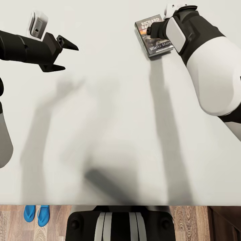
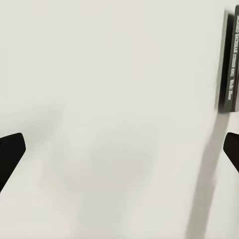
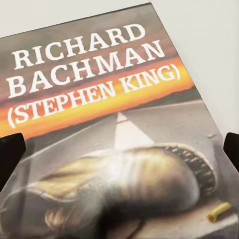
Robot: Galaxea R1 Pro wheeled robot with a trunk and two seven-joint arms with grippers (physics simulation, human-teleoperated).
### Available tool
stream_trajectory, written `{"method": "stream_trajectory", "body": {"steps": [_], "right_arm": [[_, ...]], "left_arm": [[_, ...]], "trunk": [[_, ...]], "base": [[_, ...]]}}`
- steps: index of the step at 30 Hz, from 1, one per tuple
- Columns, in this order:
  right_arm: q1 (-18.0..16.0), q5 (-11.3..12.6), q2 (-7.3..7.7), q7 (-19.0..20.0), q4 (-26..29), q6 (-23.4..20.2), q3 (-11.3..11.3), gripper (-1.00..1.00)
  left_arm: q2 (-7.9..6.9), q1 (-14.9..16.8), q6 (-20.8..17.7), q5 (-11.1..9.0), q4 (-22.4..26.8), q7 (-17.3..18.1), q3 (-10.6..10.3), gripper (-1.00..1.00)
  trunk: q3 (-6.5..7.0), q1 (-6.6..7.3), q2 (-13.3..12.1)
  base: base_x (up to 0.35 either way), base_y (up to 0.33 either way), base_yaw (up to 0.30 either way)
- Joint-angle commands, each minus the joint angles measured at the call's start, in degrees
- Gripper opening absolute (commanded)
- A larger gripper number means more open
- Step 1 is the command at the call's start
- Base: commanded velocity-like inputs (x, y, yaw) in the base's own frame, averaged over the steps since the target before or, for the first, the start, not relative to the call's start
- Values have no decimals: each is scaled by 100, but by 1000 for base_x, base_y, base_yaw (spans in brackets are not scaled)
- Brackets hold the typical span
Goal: In the bedroom, move the book from the bed onto either nightstand, and place the two sandals side by side next to the bed.
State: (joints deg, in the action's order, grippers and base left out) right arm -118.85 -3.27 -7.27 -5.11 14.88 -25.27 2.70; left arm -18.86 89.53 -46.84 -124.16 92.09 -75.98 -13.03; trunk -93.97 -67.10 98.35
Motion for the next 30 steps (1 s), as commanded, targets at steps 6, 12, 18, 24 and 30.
{"method": "stream_trajectory", "body": {"steps": [6, 12, 18, 24, 30], "right_arm": [[1, -33, 6, -8, -35, -30, 28, 100], [12, -29, 12, -8, -63, -30, 28, 100], [25, -28, 9, -8, -96, -27, 28, 100], [28, -32, 11, -8, -106, -28, 28, 100], [28, -32, 13, -8, -111, -30, 30, 100]], "left_arm": [[-3, 4, -44, -37, 2, -42, -4, 100], [-4, -11, -44, -38, 2, -41, -6, 100], [-4, -34, -44, -38, 2, -40, -7, 100], [-4, -54, -44, -38, 2, -44, -7, 100], [-4, -67, -44, -38, 2, -45, -7, 100]], "trunk": [[-2, 0, 1], [-2, 0, 1], [-2, 0, 1], [-2, 0, 1], [-2, 0, 1]], "base": [[0, 0, 0], [0, 0, 0], [0, 0, 0], [0, 0, 0], [0, 0, 0]]}}
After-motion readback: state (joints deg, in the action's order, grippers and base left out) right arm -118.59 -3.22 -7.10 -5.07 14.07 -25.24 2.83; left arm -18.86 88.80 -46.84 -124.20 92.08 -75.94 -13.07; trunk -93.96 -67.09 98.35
